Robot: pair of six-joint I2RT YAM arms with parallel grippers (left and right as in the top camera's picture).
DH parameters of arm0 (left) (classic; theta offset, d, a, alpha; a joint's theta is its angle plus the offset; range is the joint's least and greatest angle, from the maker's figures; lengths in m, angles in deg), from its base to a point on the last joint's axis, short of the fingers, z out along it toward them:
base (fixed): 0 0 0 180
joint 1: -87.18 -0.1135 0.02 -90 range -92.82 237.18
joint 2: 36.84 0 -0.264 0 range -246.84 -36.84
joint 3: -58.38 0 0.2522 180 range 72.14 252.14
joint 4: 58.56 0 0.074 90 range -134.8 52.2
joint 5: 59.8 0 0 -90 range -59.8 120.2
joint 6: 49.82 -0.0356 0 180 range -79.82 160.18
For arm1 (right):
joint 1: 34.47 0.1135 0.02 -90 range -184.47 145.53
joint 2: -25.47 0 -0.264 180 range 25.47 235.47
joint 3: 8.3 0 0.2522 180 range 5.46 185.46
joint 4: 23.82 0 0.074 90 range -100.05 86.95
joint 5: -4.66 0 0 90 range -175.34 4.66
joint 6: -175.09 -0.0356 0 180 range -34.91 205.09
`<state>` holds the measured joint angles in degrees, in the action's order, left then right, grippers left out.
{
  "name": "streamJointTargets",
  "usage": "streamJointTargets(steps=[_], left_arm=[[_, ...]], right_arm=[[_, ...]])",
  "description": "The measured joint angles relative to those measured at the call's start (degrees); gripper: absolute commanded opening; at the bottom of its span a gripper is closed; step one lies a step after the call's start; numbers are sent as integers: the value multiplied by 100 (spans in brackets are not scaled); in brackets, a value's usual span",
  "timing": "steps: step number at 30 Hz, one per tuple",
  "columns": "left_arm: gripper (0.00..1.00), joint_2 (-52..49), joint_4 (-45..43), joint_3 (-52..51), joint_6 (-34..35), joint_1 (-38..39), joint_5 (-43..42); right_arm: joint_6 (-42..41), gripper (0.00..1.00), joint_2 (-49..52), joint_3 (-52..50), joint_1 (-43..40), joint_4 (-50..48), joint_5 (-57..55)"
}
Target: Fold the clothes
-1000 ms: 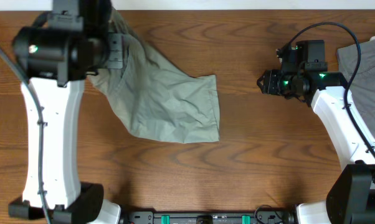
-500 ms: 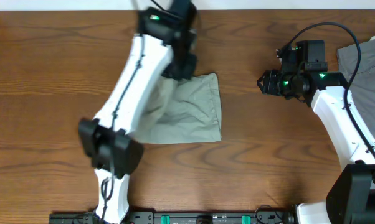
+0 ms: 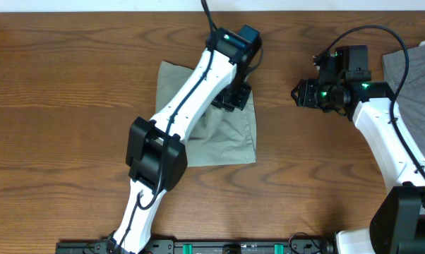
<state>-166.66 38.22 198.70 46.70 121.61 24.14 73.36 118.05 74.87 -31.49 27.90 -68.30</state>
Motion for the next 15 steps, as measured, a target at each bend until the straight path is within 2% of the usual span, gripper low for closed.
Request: streamJointTargets(steps=[2,4,9,11,13,14,15], left_arm=[[63,0,-20,0,24,90,2],[63,0,-55,0,94,157,-4],[56,2,9,0,116,170,24],[55,22,96,0,109,125,96],[52,81,107,0,105,39,238],[48,138,105,0,109,-31,326],[34,238,101,-2,94,-136,409]], right_arm=[[0,50,0,0,0,-2,0],[0,49,0,0,0,-2,-2],[-4,52,0,0,0,-2,0],[31,40,0,0,0,-26,24],[177,36,0,0,13,-111,192],[339,35,0,0,39,-179,400],[498,33,0,0,87,-243,601]])
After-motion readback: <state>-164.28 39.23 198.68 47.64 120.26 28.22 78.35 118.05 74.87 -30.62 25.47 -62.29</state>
